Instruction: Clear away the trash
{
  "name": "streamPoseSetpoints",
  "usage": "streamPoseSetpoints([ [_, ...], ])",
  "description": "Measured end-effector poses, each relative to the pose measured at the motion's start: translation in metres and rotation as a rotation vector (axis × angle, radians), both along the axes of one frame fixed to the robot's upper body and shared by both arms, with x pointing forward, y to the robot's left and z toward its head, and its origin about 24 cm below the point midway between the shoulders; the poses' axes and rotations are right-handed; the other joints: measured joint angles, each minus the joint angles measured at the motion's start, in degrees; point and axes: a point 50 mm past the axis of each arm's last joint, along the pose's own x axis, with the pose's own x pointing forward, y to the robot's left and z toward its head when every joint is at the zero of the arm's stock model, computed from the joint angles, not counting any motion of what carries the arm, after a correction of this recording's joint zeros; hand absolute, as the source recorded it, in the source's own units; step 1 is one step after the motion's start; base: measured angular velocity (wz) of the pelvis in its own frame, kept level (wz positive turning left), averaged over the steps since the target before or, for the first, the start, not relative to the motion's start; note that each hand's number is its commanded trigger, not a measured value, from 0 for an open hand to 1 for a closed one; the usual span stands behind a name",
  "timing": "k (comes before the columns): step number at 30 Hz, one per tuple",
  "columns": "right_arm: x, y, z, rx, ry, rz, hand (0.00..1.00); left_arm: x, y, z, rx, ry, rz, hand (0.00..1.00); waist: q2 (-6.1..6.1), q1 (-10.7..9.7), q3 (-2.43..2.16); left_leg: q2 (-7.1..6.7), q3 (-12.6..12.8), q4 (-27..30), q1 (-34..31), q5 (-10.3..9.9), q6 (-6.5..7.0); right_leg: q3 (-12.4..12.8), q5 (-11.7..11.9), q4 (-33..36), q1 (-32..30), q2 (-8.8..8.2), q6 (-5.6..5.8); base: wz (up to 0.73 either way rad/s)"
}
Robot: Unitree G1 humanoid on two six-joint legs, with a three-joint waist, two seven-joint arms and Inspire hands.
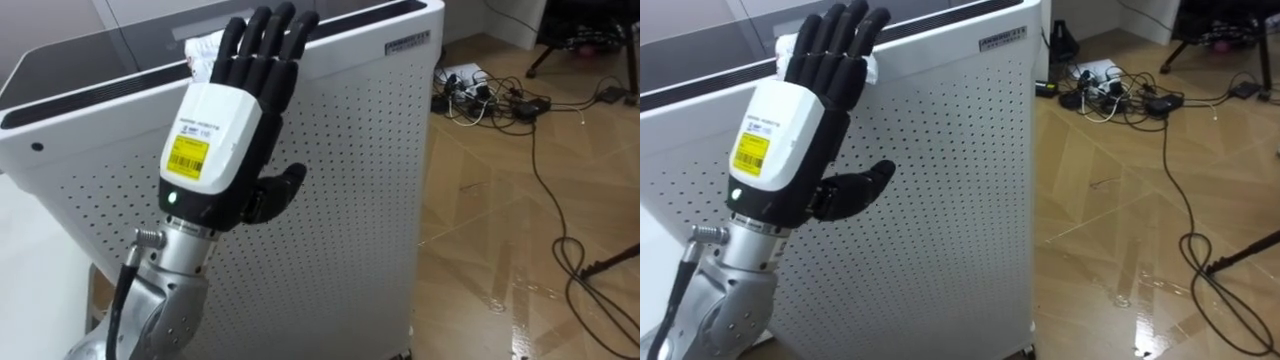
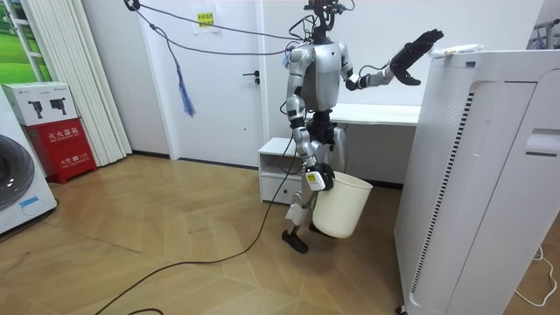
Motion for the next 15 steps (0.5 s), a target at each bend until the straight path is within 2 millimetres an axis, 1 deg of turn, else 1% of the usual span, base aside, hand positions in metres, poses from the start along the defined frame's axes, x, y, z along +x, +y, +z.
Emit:
streamPoseSetpoints([
  [2, 0.000, 0.001, 0.000, 0.003, 0.000, -0.001, 1.00, -0.001, 0.000, 0.003, -0.004, -0.012, 0.000, 0.00, -0.01, 0.0, -0.02, 0.02, 0.0, -0.1, 0.0, 0.0, 0.00, 0.0, 0.0, 0.0, 0.0, 0.00, 0.00, 0.00],
  [6, 0.000, 0.001, 0.000, 0.002, 0.001, -0.001, 1.00, -0.005, 0.001, 0.013, -0.013, -0.058, -0.012, 0.00, -0.28, 0.1, 0.09, 0.01, 0.0, -0.2, 0.1, 0.0, -0.01, 0.0, 0.0, 0.0, -0.1, -0.02, 0.00, 0.00],
  [8, 0.000, 0.001, 0.000, 0.001, 0.000, -0.002, 1.00, -0.005, 0.001, 0.015, -0.013, -0.069, -0.018, 0.00, -0.31, 0.3, 0.06, 0.02, 0.1, -0.2, 0.1, 0.0, -0.01, 0.0, 0.0, 0.1, -0.2, -0.03, 0.00, 0.00],
  [9, 0.000, 0.001, 0.000, 0.000, 0.001, -0.002, 1.00, -0.005, 0.000, 0.017, -0.015, -0.077, -0.021, 0.00, -0.13, 0.6, -0.09, 0.03, 0.2, -0.2, 0.0, 0.0, -0.01, 0.0, 0.0, 0.1, -0.2, -0.03, 0.00, 0.00],
  [13, 0.000, 0.001, 0.000, -0.004, 0.002, -0.004, 1.00, -0.002, 0.001, 0.026, -0.007, -0.108, -0.026, 0.00, -0.23, 1.2, -0.17, 0.03, 0.2, -0.1, 0.0, 0.0, -0.02, 0.1, 0.0, 0.1, -0.1, -0.03, 0.00, 0.00],
  [15, -0.001, 0.000, -0.001, -0.006, 0.005, -0.005, 1.00, -0.001, 0.002, 0.027, 0.004, -0.112, -0.021, 0.00, -0.22, 1.1, -0.17, 0.01, 0.1, 0.1, 0.0, 0.0, -0.02, 0.2, 0.0, 0.1, 0.0, -0.04, 0.00, 0.00],
])
